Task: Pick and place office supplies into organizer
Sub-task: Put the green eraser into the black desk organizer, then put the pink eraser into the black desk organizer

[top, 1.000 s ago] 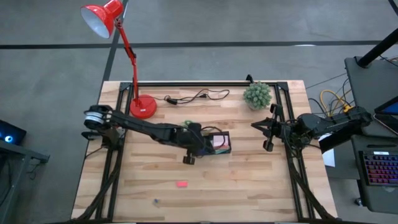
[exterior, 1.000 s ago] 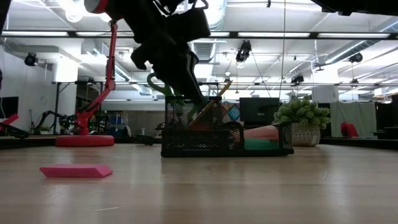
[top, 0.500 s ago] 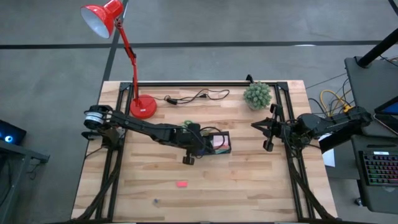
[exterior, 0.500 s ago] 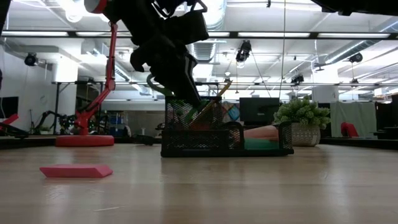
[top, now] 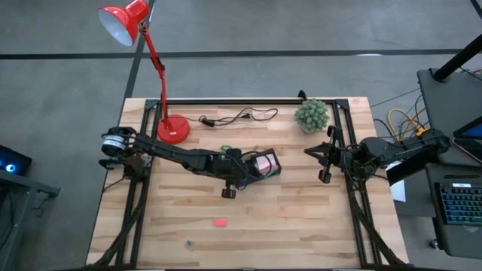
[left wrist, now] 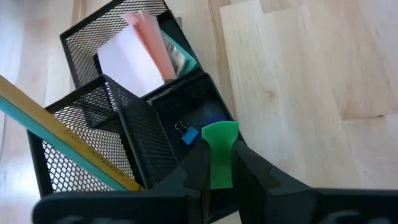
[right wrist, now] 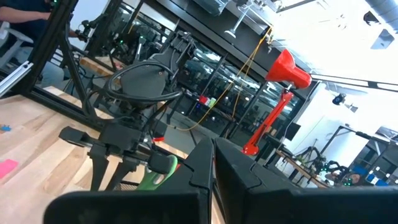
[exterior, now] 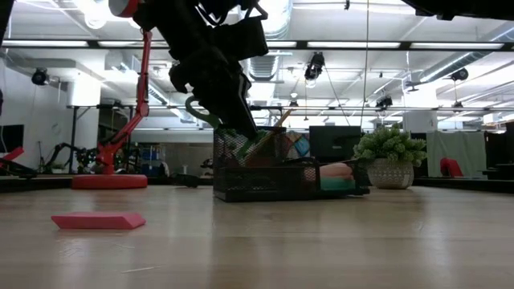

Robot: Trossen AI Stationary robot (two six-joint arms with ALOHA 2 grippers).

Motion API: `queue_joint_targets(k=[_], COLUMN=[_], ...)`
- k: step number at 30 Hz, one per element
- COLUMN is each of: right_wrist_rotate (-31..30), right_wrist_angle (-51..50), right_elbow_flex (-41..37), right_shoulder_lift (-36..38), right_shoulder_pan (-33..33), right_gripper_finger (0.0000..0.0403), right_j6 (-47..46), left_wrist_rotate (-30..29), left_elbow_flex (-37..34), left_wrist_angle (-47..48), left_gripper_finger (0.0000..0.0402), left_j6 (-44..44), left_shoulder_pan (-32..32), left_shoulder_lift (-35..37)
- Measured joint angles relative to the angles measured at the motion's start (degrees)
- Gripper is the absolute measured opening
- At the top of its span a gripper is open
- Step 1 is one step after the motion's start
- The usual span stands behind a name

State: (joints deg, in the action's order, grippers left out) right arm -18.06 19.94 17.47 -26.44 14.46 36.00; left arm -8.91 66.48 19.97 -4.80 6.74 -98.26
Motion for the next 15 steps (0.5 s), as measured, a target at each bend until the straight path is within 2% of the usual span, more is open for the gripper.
queue_joint_targets(k=[15], right_wrist_rotate=[0.0], right_wrist_angle=[0.0], right_elbow_flex=[0.0], right_shoulder_lift=[0.0], right_shoulder_pan=[0.0], right_gripper_finger=[0.0008], right_j6=[0.0], left_wrist_rotate=[-2.2], left_elbow_flex=[0.0], left_wrist_angle=[0.0], left_gripper_finger=[0.0108], left_j6=[1.7], left_shoulder_pan=[0.0], left_shoulder_lift=[0.0])
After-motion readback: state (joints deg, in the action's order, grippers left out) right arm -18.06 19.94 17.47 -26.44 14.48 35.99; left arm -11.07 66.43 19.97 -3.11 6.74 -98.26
